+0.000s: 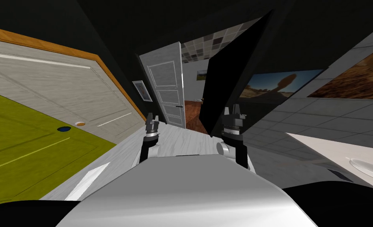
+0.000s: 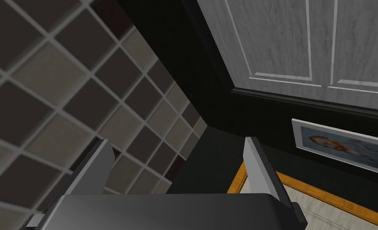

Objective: Push the door open

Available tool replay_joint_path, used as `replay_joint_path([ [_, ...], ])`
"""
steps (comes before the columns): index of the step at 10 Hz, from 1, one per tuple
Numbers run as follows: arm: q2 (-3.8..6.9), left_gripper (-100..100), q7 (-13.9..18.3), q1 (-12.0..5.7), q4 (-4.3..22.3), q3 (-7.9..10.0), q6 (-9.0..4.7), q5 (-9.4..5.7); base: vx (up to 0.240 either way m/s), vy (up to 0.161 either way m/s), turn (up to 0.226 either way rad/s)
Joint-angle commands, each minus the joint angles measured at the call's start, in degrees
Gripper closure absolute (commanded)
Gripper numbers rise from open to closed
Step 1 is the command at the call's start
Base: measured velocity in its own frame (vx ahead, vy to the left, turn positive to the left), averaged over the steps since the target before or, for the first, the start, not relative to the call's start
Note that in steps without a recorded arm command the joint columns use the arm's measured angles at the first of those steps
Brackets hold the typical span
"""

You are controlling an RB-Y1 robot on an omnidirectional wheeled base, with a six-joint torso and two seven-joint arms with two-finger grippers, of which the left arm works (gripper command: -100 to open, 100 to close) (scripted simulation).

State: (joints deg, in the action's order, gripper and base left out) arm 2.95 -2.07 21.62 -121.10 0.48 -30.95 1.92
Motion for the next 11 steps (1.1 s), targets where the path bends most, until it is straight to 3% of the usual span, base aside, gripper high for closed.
replay_joint_path([
  [1,0.39,-100,0.26,-1.86,2.86,0.07,0.03,-0.27,0.087,0.034,-0.046],
  [3,0.67,-100,0.52,-4.2,6.45,-0.12,0.25,-0.52,0.089,0.044,-0.044],
  [4,0.67,-100,0.52,-4.2,7.08,-0.12,0.25,-0.52,0.06,0.042,-0.02],
  [7,1.06,-100,0.93,-7.89,12.4,-0.42,0.59,-0.91,0.067,0.04,-0.037],
  [8,1.06,-100,0.93,-7.89,13.27,-0.42,0.59,-0.91,0.059,0.038,-0.03],
  [11,1.39,-100,1.37,-11.86,19.2,-0.75,0.96,-1.33,0.077,0.04,-0.05],
])
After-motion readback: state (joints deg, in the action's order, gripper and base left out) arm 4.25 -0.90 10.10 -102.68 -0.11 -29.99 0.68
